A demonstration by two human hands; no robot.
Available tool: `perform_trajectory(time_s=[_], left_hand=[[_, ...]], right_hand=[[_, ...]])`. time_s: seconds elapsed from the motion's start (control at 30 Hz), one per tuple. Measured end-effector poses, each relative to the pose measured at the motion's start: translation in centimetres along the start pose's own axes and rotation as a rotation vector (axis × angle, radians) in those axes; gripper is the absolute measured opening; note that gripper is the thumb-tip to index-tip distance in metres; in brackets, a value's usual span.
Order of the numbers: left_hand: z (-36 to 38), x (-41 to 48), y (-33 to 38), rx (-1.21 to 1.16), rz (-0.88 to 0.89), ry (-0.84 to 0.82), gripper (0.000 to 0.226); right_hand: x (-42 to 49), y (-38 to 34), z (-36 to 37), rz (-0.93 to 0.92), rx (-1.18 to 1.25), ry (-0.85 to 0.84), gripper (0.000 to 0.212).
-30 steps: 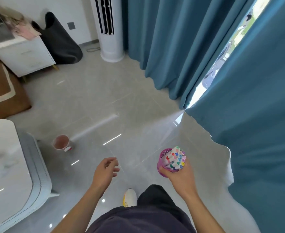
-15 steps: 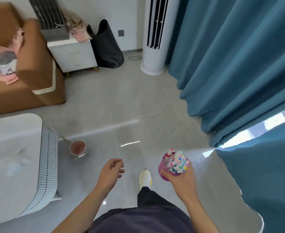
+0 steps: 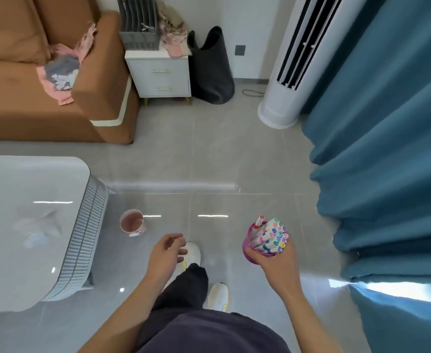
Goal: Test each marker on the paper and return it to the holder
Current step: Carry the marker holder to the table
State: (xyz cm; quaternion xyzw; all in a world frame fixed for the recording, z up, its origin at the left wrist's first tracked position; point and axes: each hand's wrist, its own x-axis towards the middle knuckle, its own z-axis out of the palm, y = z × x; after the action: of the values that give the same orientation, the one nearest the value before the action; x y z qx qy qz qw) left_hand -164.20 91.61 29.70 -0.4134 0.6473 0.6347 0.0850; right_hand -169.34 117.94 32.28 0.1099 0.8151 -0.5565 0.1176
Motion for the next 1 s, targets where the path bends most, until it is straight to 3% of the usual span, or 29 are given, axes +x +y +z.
perform_trajectory(time_s=[0.2,0.33,0.73,0.87,1.0], left_hand=[[-0.8,6.7,4.0,-0.057,-0.026,0.061,0.016],[-1.6,12.5,8.4,-0.084,-0.009,0.069,0.017],[-7.4,25.9,19.2,-0.198,-0.052,0.16,0.021],[-8.3,29.1,21.0,-0.273,-0.076,0.205,0.03],[-8.8,32.4,23.0,-0.295,-0.079,0.267,0.017]], right_hand=[[9.3,-2.7,3.5,-0.021,-0.074,-0.05,0.061],[16.2,-5.0,7.0,-0.009,-0.105,-0.083,0.079],[32.5,-15.2,18.6,-0.113,-0.15,-0.245,0.083],[36.3,-18.4,21.9,-0.136,-0.164,-0.303,0.074],[41.0,-20.7,25.5,-0.152,-0.202,-0.403,0.082]])
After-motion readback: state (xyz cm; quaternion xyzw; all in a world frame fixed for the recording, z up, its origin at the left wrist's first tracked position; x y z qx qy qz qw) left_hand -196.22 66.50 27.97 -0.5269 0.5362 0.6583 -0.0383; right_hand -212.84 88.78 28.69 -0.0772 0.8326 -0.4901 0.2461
